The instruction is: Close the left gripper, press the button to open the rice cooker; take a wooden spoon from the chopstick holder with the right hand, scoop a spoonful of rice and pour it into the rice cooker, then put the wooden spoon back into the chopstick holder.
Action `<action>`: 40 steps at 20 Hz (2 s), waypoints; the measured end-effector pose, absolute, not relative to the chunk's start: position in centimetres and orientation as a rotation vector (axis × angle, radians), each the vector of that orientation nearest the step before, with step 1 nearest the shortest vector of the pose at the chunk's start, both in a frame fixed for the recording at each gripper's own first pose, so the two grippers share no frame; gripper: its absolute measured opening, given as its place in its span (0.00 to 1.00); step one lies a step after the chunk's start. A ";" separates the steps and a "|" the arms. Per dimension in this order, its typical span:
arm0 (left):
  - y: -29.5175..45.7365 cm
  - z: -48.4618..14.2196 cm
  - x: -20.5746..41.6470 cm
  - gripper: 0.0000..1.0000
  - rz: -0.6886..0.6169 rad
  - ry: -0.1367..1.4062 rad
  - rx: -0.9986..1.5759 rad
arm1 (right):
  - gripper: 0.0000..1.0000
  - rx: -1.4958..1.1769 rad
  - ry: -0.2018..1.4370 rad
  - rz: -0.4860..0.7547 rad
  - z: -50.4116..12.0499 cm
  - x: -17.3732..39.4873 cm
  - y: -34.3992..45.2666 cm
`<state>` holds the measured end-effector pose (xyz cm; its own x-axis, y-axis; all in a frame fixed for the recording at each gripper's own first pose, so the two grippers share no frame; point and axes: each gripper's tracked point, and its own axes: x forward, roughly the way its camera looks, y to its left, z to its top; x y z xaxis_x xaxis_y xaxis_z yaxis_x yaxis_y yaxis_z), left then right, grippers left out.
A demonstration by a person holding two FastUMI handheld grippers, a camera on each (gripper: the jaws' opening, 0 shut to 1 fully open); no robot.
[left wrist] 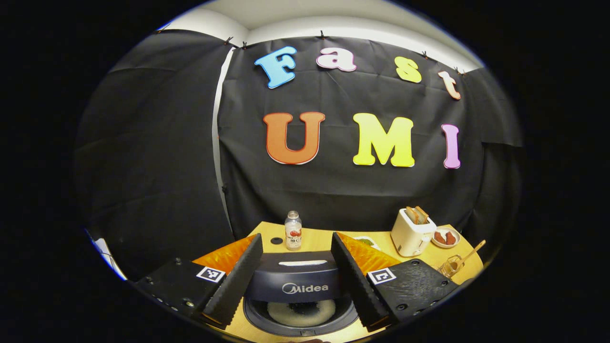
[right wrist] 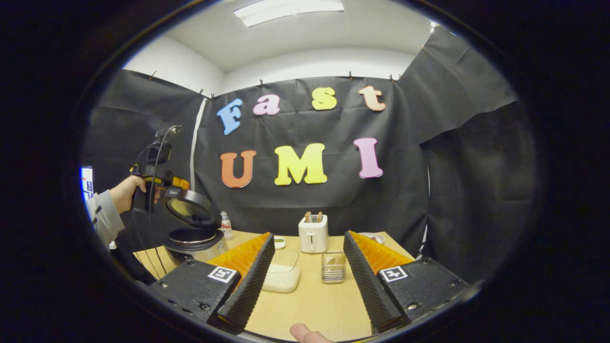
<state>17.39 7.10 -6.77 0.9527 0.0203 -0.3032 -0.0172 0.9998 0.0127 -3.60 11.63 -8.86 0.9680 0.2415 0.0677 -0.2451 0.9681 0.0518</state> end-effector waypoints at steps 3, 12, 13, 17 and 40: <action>6.7 -9.4 15.3 0.94 0.024 0.375 0.012 | 0.94 0.058 -0.044 0.249 -9.2 -3.9 11.8; 6.2 -16.8 10.9 0.94 0.030 0.584 0.017 | 0.94 0.051 -0.020 0.272 -9.5 -4.4 13.4; 6.2 -17.3 10.6 0.94 0.033 0.604 0.015 | 0.94 0.044 -0.017 0.274 -9.6 -4.4 13.6; 6.1 -18.5 9.0 0.95 0.043 0.667 0.023 | 0.94 0.031 -0.016 0.265 -9.5 -4.6 13.8; 6.1 -18.6 8.4 0.97 0.107 0.355 0.038 | 0.90 0.003 -0.005 0.261 -10.0 -4.5 16.0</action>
